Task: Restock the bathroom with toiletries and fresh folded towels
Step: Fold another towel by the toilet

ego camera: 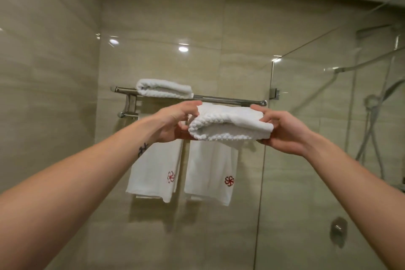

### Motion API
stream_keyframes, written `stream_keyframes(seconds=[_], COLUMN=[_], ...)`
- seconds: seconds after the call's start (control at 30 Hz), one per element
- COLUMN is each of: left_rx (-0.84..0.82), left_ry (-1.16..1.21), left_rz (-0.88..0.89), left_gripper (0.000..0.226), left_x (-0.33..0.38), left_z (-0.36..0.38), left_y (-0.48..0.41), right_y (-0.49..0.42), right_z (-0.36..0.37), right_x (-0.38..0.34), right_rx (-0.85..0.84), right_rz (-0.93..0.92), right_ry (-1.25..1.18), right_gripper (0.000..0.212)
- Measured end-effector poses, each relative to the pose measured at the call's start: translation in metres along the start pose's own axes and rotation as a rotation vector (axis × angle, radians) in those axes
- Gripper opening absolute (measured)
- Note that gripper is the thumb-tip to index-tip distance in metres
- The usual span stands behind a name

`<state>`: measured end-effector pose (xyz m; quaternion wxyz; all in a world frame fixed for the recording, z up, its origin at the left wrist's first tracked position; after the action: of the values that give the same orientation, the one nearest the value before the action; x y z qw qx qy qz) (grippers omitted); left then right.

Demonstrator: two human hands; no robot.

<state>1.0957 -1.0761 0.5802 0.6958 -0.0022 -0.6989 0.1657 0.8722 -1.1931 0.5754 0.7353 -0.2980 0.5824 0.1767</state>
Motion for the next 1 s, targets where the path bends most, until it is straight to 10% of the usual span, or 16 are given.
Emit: stream_keyframes(seconds=[1.0], left_rx=[0.09], left_ry=[-0.06], left_rz=[0.297], left_gripper=[0.051], left_x=[0.132], left_z=[-0.008], left_y=[-0.127], right_y=[-0.125], right_z=[0.003], right_x=[-0.137], right_rx=[-0.009], right_rz=[-0.289], right_ry=[0.08], right_gripper=[0.062])
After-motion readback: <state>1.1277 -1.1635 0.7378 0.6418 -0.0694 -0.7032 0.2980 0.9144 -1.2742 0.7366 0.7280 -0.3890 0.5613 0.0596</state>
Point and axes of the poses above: each hand's wrist, its own y-axis away from the middle knuckle, its own z-axis out of the palm, x = y × z, the point moved 6 cm from there along -y, towards the middle knuckle
